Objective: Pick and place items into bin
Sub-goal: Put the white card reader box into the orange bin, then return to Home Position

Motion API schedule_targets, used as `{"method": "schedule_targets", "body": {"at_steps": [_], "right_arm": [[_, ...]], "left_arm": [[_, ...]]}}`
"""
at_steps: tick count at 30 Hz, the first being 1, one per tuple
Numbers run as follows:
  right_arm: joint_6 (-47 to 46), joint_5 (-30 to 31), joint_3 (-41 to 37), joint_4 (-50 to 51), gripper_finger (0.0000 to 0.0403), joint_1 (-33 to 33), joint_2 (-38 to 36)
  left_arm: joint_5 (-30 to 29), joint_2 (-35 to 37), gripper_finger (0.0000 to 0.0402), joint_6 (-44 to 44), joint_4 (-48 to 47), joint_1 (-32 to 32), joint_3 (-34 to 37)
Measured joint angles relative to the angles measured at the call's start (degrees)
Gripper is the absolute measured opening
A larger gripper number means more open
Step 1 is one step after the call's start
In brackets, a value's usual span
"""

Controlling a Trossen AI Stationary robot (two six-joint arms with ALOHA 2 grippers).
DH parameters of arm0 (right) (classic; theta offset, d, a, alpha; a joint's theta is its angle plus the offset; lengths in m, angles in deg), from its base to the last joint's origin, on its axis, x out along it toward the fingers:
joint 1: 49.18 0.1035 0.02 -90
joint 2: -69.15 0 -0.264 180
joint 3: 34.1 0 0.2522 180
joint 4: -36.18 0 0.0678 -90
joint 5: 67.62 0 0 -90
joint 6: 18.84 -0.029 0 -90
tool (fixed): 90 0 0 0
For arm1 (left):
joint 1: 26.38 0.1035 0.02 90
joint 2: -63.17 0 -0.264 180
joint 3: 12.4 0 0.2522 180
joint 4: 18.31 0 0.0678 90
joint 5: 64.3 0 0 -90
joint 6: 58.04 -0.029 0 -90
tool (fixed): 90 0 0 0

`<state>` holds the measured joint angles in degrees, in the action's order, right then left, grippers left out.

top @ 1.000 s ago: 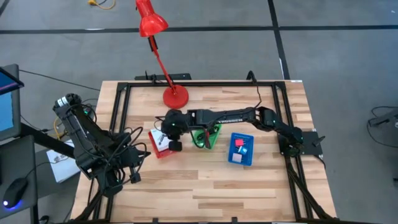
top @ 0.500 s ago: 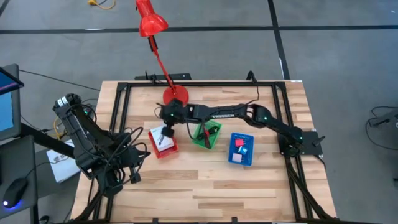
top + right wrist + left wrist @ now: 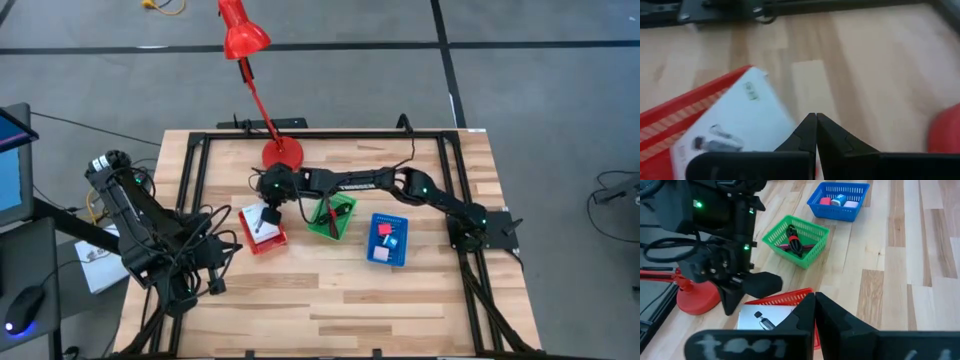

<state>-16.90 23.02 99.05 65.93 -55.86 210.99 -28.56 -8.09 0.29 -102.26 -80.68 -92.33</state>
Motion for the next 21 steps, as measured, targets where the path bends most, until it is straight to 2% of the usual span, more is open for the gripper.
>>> {"method": "schedule_targets", "body": {"at_steps": [5,10,14,21], "right_arm": [[0.0,-4.2,0.0,2.0,0.0001,0.2,0.0],[0.0,-4.4,0.0,9.0,0.0000,0.9,0.0],[0.0,-8.4,0.0,10.6,0.0000,1.7,0.0],[1.1,-5.1,0.6,6.1,0.0000,3.7,-0.4]], "left_arm": [[0.0,0.0,0.0000,0.3,0.0,0.0,0.0],[1.3,0.0,0.0000,0.7,0.0,0.0,0.0],[1.3,0.0,0.0000,0.7,0.0,0.0,0.0],[1.0,0.0,0.0000,0.8,0.0,0.0,0.0]]}}
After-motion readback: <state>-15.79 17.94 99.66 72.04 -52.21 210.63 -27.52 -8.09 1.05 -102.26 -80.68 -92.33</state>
